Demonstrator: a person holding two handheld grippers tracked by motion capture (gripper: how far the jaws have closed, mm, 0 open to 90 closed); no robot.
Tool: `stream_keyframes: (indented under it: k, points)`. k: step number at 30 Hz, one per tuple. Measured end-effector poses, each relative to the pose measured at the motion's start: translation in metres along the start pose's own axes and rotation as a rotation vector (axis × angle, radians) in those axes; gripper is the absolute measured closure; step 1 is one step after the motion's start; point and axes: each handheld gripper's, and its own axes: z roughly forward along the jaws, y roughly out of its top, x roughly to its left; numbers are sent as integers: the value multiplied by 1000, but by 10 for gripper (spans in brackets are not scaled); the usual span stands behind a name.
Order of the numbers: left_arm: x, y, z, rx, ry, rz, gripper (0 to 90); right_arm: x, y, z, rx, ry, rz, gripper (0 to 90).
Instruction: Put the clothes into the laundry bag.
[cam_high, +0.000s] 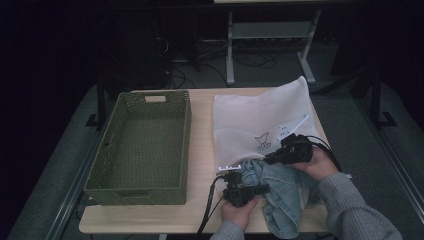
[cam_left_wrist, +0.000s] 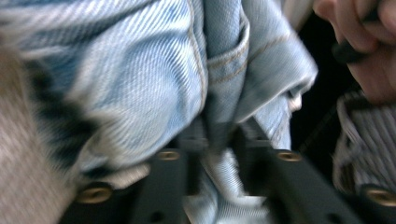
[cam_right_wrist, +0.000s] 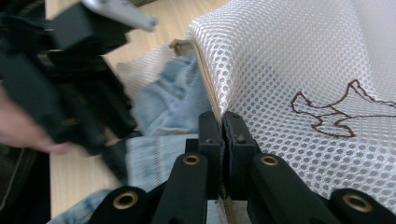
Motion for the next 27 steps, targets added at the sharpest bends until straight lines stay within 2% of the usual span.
stream_keyframes:
  k: [3, 6, 7, 9, 10, 13, 15, 17, 18, 20, 22, 24, 27]
  points:
    - [-2, 6, -2, -32, 3, 20, 850, 4, 1, -2, 0, 3, -17, 868]
    - [-9, 19, -13, -110, -36, 23, 858, 9, 4, -9, -7, 16, -26, 870]
    - [-9, 19, -13, -110, -36, 23, 858, 9, 4, -9, -7, 16, -26, 870]
    - [-11, 30, -21, -145, -22, 45, 858, 11, 5, -13, -18, 14, -35, 869]
    - [-10, 30, -21, -138, -18, 44, 855, 10, 6, -15, -32, 15, -27, 867]
    - [-2, 25, -19, -120, -11, 39, 823, 7, 4, -12, -19, 8, -14, 838]
    - [3, 20, -20, -107, -4, 39, 763, 5, 1, -10, -6, 1, -3, 748]
    - [5, 16, -24, -98, -12, 41, 719, 4, -3, -11, 15, -10, -7, 702]
    - [5, 13, -26, -94, -17, 48, 676, 3, -6, -13, 22, -34, -8, 678]
    - [2, 10, -30, -89, -34, 53, 576, 0, -13, -15, 27, -49, 4, 679]
    - [-4, 3, -31, -55, -26, 64, 443, -4, -19, -16, 25, -54, 22, 708]
    - [-8, -8, -29, -9, -5, 73, 379, -4, -22, -13, 26, -60, 25, 770]
    - [-3, -15, -13, 53, -23, 25, 372, -4, -22, -7, 42, -59, 24, 844]
